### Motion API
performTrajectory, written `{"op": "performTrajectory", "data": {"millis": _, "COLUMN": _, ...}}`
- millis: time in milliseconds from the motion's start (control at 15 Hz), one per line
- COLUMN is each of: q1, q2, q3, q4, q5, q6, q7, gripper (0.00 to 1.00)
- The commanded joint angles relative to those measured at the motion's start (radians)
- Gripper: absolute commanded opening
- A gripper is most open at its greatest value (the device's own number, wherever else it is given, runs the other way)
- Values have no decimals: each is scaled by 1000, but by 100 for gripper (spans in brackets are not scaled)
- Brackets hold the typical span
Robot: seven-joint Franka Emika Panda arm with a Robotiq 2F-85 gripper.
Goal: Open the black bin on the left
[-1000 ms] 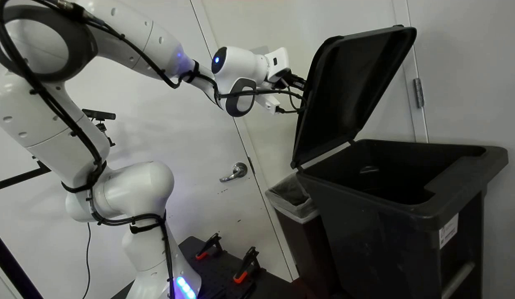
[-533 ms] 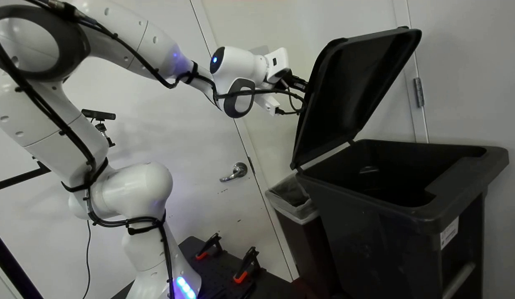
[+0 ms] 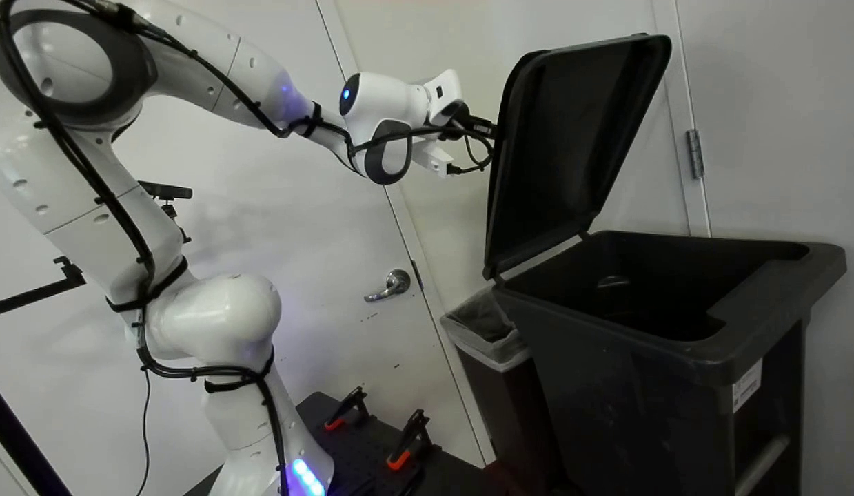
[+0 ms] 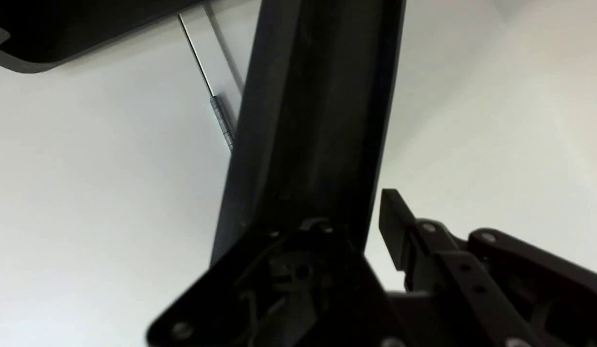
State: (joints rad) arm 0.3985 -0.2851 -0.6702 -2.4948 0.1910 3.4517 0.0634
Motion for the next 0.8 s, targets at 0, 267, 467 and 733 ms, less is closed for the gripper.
{"op": "performTrajectory", "data": {"millis": 0, "q1": -74, "q2": 97, "q3": 105, "q4": 110, "q5": 36, "q6": 12, "q7": -18, "gripper": 6}}
{"op": "performTrajectory", "data": {"millis": 267, "q1": -190, "q2": 161, "q3": 241, "q4": 144, "q5": 62, "q6": 8, "q7": -76, "gripper": 6}}
{"op": "performTrajectory", "data": {"millis": 467, "q1": -342, "q2": 202, "q3": 397, "q4": 177, "q5": 102, "q6": 2, "q7": -163, "gripper": 6}}
{"op": "performTrajectory", "data": {"millis": 733, "q1": -521, "q2": 231, "q3": 599, "q4": 197, "q5": 261, "q6": 6, "q7": -421, "gripper": 6}}
